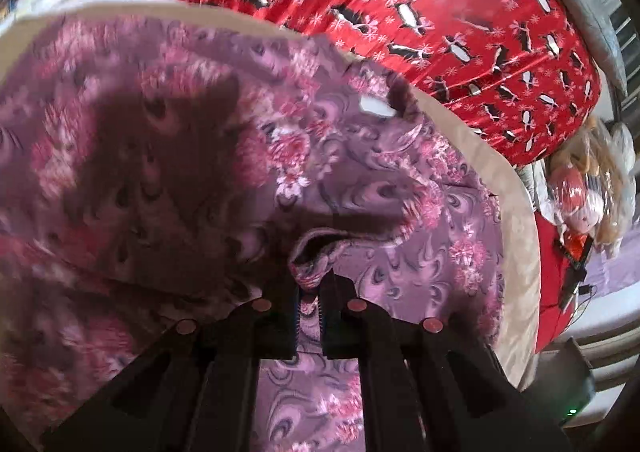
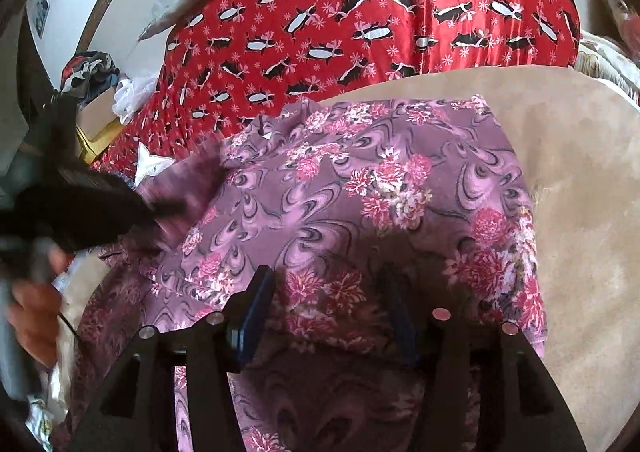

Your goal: Fold small clothes

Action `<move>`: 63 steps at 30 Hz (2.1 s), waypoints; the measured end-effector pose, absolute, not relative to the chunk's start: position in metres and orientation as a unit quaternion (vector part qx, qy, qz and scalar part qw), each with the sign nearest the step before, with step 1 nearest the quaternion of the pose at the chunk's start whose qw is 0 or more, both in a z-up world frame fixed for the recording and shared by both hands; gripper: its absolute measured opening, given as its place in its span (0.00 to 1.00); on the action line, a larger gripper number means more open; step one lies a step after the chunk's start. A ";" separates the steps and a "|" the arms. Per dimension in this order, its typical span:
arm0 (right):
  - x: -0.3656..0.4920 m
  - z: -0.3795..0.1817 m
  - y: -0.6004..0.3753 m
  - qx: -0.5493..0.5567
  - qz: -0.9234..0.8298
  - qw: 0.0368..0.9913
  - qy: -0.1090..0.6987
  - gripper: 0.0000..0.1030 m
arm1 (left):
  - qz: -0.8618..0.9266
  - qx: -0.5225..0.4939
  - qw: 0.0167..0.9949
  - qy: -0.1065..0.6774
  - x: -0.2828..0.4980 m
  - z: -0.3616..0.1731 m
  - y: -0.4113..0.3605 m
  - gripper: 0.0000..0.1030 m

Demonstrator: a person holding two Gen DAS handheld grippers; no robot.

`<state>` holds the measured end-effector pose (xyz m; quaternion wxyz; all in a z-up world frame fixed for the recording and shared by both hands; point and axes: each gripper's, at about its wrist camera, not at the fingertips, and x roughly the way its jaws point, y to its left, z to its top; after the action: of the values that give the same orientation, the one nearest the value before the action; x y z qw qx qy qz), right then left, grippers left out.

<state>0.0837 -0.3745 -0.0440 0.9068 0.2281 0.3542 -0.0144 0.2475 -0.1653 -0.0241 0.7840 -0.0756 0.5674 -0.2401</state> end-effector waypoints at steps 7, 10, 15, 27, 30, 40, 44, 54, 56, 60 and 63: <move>0.091 -0.038 -0.372 0.220 -0.028 0.899 0.378 0.56 | -0.239 -0.105 0.806 0.531 0.227 0.014 -0.103 0.46; 0.103 -0.025 -0.375 0.275 -0.031 0.880 0.386 0.59 | -0.169 -0.167 0.834 0.499 0.227 0.015 -0.041 0.49; 0.133 -0.017 -0.362 0.383 0.015 0.848 0.366 0.70 | -0.153 -0.266 0.793 0.527 0.250 -0.019 0.000 0.49; 0.165 0.014 -0.323 0.284 0.021 0.896 0.341 0.06 | -0.165 -0.231 0.803 0.524 0.260 -0.029 -0.016 0.51; 0.137 0.024 -0.358 0.296 -0.016 0.902 0.312 0.06 | -0.160 -0.225 0.805 0.526 0.260 -0.029 -0.018 0.52; 0.100 -0.048 -0.441 0.358 -0.123 0.850 0.368 0.06 | -0.147 -0.198 0.815 0.525 0.252 -0.027 -0.024 0.52; 0.082 -0.027 -0.440 0.351 -0.163 0.858 0.338 0.12 | -0.146 -0.183 0.829 0.509 0.236 -0.016 -0.031 0.52; 0.114 -0.043 -0.400 0.281 -0.105 0.860 0.413 0.33 | -0.140 -0.057 0.856 0.494 0.237 -0.026 -0.071 0.53; 0.107 -0.038 -0.391 0.251 -0.114 0.877 0.393 0.32 | -0.138 -0.046 0.862 0.486 0.237 -0.023 -0.072 0.53; 0.092 -0.022 -0.388 0.251 -0.111 0.892 0.360 0.34 | -0.137 -0.041 0.863 0.485 0.239 -0.023 -0.074 0.54; 0.099 -0.045 -0.391 0.247 -0.110 0.863 0.426 0.36 | -0.136 -0.033 0.865 0.482 0.238 -0.025 -0.078 0.55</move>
<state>0.0991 -0.3907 -0.0454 0.8633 0.2474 0.4260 -0.1100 0.2383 -0.0780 -0.0248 0.8650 -0.0332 0.4818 -0.1364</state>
